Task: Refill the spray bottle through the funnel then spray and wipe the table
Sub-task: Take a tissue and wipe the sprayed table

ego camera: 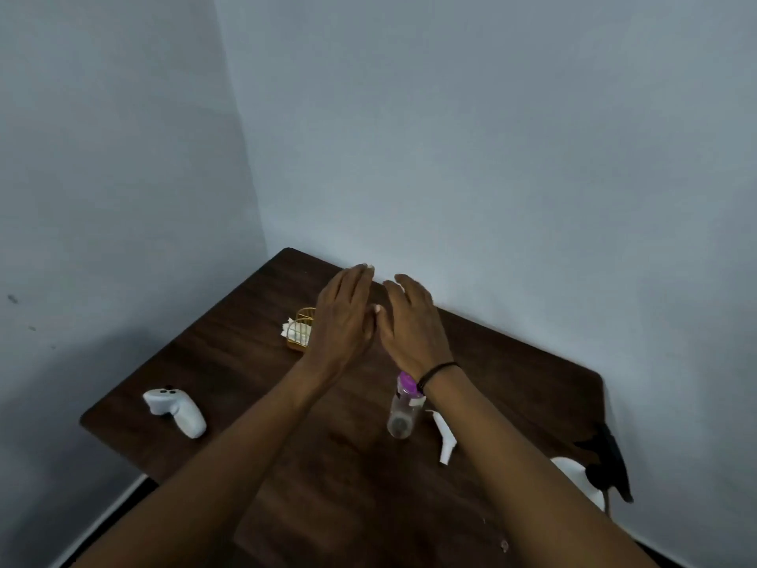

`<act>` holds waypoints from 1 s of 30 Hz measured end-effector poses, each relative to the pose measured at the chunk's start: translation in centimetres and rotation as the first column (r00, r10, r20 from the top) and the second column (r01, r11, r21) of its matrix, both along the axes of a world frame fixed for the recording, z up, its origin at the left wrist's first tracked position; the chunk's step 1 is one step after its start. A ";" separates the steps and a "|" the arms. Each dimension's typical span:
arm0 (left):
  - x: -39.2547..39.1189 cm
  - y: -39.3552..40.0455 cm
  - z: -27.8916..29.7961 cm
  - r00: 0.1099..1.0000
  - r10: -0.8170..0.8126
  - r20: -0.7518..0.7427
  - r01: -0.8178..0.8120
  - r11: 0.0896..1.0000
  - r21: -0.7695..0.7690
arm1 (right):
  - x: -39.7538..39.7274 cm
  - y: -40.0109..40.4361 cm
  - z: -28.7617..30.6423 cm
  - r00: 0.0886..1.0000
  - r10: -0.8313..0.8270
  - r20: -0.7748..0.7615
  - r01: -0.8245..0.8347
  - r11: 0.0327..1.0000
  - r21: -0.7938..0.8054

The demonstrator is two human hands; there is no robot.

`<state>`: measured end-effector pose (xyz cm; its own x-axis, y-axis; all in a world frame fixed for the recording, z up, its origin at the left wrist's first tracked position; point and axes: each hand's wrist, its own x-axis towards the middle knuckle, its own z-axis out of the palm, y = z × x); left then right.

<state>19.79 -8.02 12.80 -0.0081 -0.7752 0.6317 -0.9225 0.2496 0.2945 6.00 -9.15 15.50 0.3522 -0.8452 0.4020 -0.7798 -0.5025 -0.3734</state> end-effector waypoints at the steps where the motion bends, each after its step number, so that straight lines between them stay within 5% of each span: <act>1: 1.4 -0.3 -0.2 1.000 0.026 -0.012 -0.026 0.999 0.021 | 1.4 -0.6 0.0 1.000 0.027 0.006 -0.028 0.998 0.060; 6: 7.1 -1.9 -2.9 0.996 0.083 -0.029 -0.078 0.985 0.155 | 7.0 -3.3 -1.5 0.993 -0.037 0.111 -0.005 0.932 0.362; 13: 11.9 -3.5 -8.1 0.992 0.116 -0.057 -0.082 0.906 0.415 | 11.0 -5.7 -6.3 0.944 -0.311 0.105 0.163 0.721 0.673; 30: 14.6 -4.7 -13.5 0.991 0.089 -0.097 -0.013 0.798 0.603 | 12.1 -7.9 -12.8 0.960 -0.279 -0.007 0.183 0.610 0.771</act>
<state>34.35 -12.74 -0.67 0.0848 -0.9958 0.0338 -0.8789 -0.0587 0.4734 18.11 -17.00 2.65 0.0992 -0.9117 -0.3986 -0.7621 0.1880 -0.6196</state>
